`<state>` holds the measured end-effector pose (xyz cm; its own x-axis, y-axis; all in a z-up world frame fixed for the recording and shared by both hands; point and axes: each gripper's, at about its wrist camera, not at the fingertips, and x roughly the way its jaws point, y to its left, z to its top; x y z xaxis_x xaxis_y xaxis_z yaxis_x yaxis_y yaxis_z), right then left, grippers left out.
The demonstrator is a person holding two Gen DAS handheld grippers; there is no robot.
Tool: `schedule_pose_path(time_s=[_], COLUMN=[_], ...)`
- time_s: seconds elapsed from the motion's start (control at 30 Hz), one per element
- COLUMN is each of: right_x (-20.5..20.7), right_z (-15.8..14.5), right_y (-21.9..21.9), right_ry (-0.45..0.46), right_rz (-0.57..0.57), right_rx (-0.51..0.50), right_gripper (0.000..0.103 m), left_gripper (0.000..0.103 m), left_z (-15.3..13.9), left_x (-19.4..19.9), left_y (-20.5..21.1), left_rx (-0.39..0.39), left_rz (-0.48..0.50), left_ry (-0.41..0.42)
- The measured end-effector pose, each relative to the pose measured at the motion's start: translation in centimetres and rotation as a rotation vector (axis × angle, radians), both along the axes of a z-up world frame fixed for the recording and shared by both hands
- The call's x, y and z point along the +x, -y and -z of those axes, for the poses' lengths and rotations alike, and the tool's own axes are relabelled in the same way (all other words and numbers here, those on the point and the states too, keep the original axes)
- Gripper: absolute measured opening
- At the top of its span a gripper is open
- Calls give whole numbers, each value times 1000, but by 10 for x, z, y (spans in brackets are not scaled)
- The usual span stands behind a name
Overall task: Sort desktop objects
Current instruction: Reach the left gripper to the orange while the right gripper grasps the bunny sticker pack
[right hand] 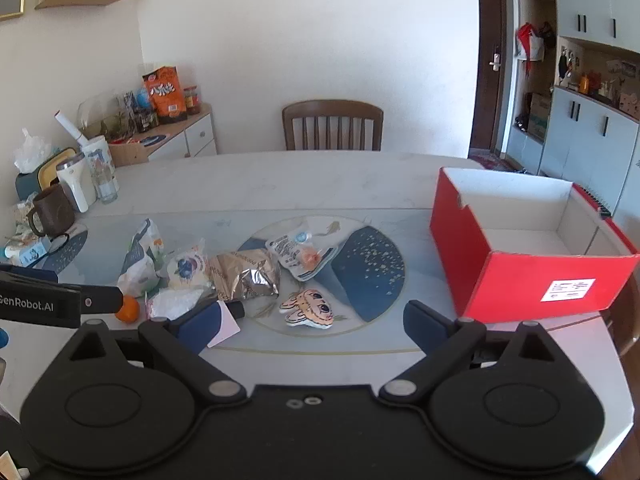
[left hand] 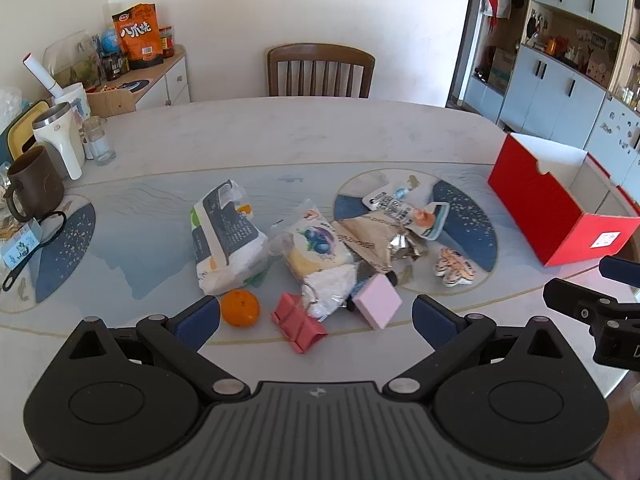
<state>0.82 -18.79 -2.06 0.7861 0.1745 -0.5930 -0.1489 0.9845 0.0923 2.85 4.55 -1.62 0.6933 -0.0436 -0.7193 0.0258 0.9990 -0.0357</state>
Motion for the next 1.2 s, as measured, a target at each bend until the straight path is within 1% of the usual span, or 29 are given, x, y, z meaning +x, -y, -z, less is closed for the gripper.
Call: schedule_pose_path(time_s=[0.1, 0.3, 0.47, 0.5, 0.53, 0.7, 0.77, 0.8, 0.93, 0.97, 1.03, 1.1, 1.2], right_x=[10, 31, 54, 60, 65, 86, 92, 96, 108, 111, 116, 122, 129], right_z=[8, 22, 33, 36, 39, 57, 64, 69, 83, 86, 90, 95, 99], right_y=[-3, -11, -15, -16, -15, -21, -24, -25, -28, -29, -31, -31, -30], right_ry=[-21, -42, -40, -47, -53, -92, -108, -120, -156, -163, -175, -189, -208], right_rz=[-6, -17, -29, -30, -33, -36, -37, -39, -26, -23, -19, -7, 2], right_rx=[8, -3, -24, -26, -19, -32, -46, -53, -70, -76, -86, -95, -95], right_gripper=[97, 96, 95, 91, 89, 89, 87, 84, 83, 83, 83, 80, 78], left_gripper=[103, 102, 102, 102, 102, 102, 98, 98, 97, 94, 91, 90, 80], left_z=[11, 34, 54, 57, 60, 76, 82, 85, 92, 93, 95, 96, 98], left_x=[9, 27, 40, 43, 45, 58, 61, 63, 68, 69, 71, 72, 74], left_y=[-5, -22, -38, -41, -45, -59, -63, -65, -68, -68, -68, -67, -70], left_rx=[34, 65, 73, 73, 73, 76, 80, 76, 70, 69, 72, 77, 59], left_rz=[0, -1, -15, -19, -20, -23, -17, -15, -7, -1, 11, 19, 29], left_ry=[-3, -14, -37, -43, -51, -76, -84, -88, -95, -94, -92, -89, -90])
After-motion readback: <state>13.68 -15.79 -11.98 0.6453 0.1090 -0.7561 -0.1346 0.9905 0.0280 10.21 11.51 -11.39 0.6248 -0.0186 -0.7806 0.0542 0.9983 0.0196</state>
